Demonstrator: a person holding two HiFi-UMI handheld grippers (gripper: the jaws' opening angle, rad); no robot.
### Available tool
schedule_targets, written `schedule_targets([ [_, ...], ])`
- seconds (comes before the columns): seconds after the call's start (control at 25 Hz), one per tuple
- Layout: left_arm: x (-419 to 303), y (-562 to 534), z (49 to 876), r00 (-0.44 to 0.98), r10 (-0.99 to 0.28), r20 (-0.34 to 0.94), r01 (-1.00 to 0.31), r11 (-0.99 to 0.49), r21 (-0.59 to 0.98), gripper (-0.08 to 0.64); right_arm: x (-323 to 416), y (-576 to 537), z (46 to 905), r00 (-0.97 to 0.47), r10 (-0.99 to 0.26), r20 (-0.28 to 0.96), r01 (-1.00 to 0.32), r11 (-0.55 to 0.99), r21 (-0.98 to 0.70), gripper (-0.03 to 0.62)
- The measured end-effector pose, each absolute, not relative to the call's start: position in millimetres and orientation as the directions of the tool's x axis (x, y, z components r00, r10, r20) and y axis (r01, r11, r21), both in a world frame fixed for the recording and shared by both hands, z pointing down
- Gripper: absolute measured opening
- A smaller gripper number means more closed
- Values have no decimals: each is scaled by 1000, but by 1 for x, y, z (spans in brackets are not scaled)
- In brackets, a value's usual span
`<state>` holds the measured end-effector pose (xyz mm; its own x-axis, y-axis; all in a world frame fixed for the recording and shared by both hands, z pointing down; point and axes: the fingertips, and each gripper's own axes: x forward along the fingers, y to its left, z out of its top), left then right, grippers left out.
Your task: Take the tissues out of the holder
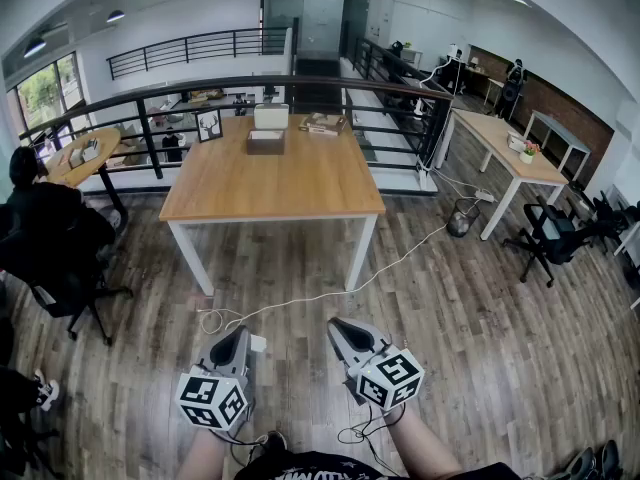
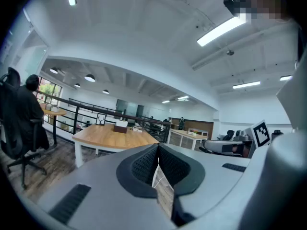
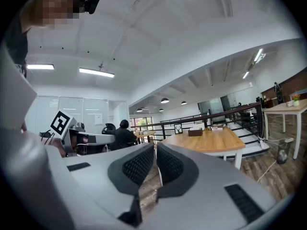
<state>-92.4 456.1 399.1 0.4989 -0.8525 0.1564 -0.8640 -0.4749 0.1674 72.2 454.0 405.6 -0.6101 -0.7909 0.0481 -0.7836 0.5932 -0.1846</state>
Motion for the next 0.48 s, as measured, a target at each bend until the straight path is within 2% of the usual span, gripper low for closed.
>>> schedule_targets([
  [0.48,-73,497,419,528,-821,214,-847,-495,192,14,93,506,412,-577,-814,72,-809,556,-191,29],
])
